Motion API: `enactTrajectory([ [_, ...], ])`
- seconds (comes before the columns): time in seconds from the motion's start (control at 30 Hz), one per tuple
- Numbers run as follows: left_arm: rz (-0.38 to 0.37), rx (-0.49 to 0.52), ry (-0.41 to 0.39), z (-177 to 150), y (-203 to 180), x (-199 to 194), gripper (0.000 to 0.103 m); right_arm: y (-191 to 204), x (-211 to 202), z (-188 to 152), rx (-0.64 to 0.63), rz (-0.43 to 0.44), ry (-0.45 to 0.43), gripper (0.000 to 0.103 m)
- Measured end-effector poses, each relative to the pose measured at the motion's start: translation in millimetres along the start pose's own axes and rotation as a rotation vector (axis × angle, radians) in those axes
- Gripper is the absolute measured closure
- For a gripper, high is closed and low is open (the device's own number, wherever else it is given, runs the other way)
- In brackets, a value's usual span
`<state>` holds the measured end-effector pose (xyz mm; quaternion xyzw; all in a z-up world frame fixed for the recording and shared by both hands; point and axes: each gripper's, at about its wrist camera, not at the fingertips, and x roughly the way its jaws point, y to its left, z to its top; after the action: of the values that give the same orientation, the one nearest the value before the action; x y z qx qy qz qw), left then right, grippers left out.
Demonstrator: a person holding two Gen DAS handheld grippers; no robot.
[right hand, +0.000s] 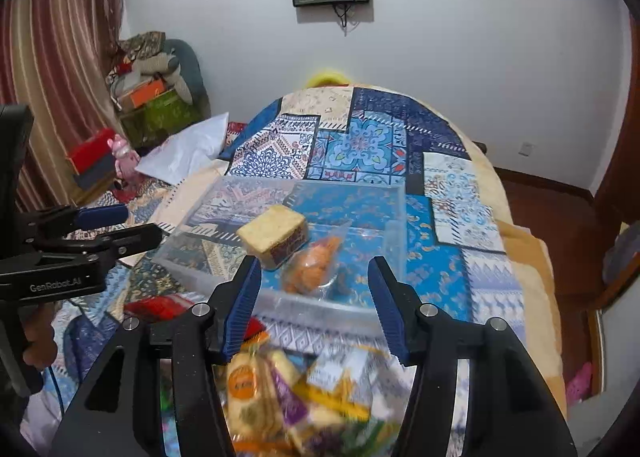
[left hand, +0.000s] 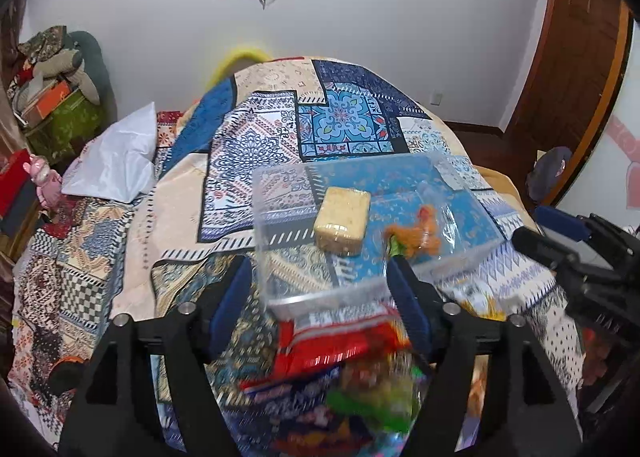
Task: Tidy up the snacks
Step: 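Carry both snacks over the clear box and open both tools to drop them in, then grasp the blue chip bag with the left tool while the right tool grasps the cracker bag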
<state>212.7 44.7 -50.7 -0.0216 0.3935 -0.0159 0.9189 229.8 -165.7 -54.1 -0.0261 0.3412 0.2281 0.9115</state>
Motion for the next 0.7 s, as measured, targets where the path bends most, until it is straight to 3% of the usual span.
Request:
enactTrajectory([
  [0.33, 0.016, 0.006, 0.024, -47, 8, -37, 0.025, 1, -36, -34, 0.025, -0.025, 0.017, 0.05],
  [0.7, 0.041, 0.009, 0.127, -106, 17, -17, 0.025, -8, -35, -88, 0.077, -0.045, 0.114, 0.049],
])
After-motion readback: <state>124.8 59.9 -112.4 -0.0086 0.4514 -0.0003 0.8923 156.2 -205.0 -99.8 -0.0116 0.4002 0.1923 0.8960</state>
